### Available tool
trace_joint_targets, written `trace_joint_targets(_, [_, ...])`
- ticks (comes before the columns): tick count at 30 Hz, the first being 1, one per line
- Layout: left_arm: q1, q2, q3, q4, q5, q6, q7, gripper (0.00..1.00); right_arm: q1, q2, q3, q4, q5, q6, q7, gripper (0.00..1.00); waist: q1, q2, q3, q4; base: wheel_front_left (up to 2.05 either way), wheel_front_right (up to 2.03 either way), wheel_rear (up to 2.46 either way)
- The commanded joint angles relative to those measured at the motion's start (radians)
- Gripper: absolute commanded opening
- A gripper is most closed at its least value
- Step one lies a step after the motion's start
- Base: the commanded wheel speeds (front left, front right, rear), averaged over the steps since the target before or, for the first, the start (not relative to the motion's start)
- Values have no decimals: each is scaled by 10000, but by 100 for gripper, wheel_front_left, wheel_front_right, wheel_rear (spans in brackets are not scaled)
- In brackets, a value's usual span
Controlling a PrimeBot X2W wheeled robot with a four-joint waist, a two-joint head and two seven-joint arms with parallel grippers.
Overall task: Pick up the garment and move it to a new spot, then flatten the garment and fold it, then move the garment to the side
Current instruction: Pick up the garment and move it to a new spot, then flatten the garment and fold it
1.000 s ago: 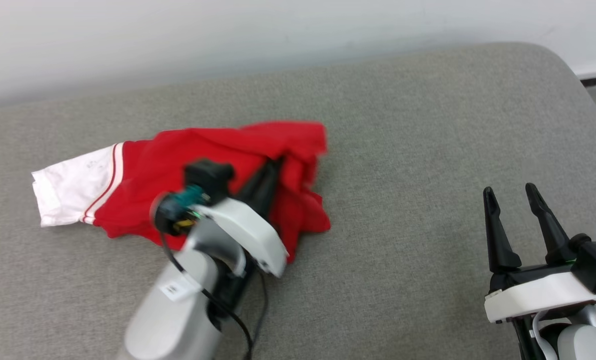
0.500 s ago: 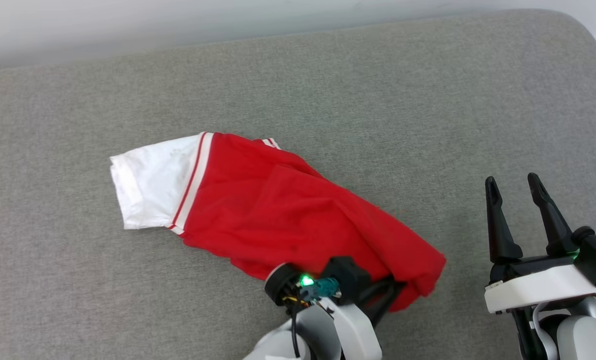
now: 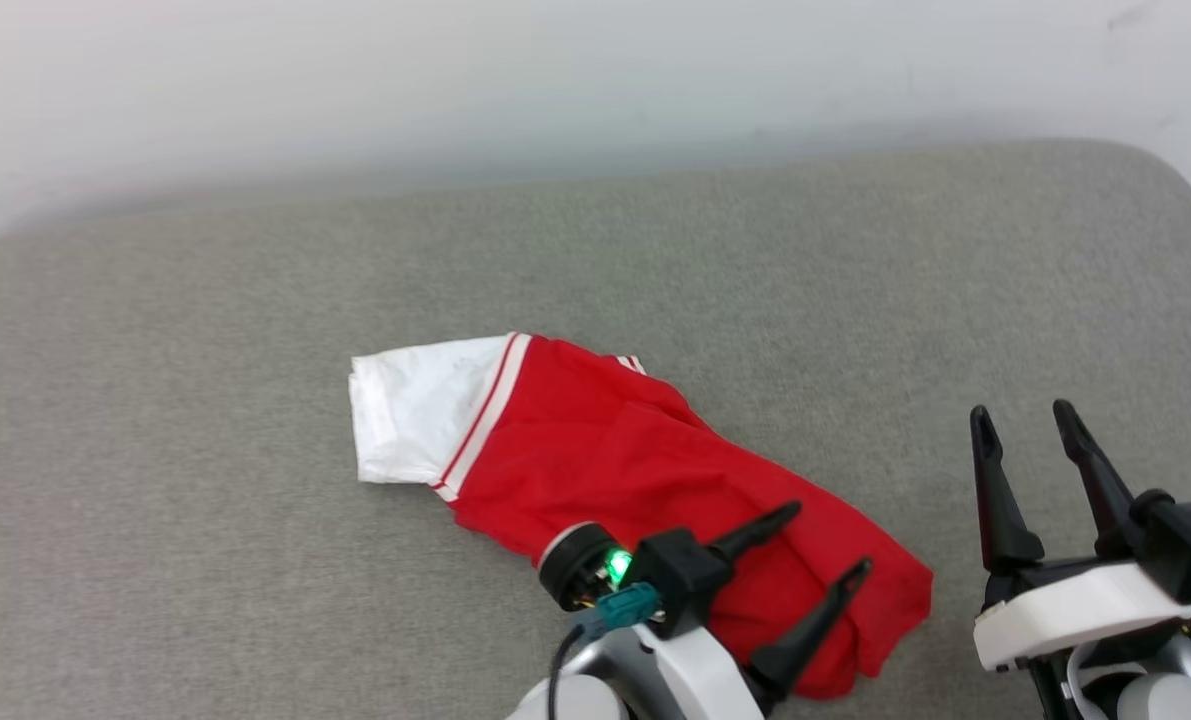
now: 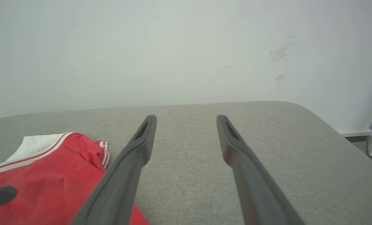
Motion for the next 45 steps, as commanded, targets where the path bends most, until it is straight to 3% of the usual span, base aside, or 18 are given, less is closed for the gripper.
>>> trace_joint_targets(1, [174, 112, 112, -96, 49, 117, -237, 100, 193, 14, -15, -79, -81, -10, 75, 100, 0, -1, -423, 312, 0, 0, 0])
trace_joint_targets(8, [597, 391, 1258, -223, -249, 1023, -1064, 100, 787, 14, -147, -352, -132, -10, 462, 100, 0, -1, -1120, 746, 0, 0, 0])
trace_joint_targets(16, [1096, 1188, 2966, -122, -161, 2184, -1399, 100, 1205, 14, -140, -609, -79, -10, 705, 100, 0, -1, -1247, 970, 0, 0, 0])
trace_joint_targets(23, [1704, 1806, 4191, -72, -93, 2725, -1460, 100, 1434, 14, -247, -738, -92, -10, 814, 100, 0, -1, -1298, 1057, 0, 0, 0])
trace_joint_targets(32, [2917, 2554, 5541, -464, -50, 2755, -1459, 100, 1723, 14, -376, -969, -54, -10, 1014, 100, 0, -1, -1398, 1176, 0, 0, 0])
trace_joint_targets(45, [3334, 2686, 5533, -895, -13, 2422, -1449, 100, 1863, 14, -442, -1194, 8, -10, 1218, 100, 0, -1, -1438, 1221, 0, 0, 0])
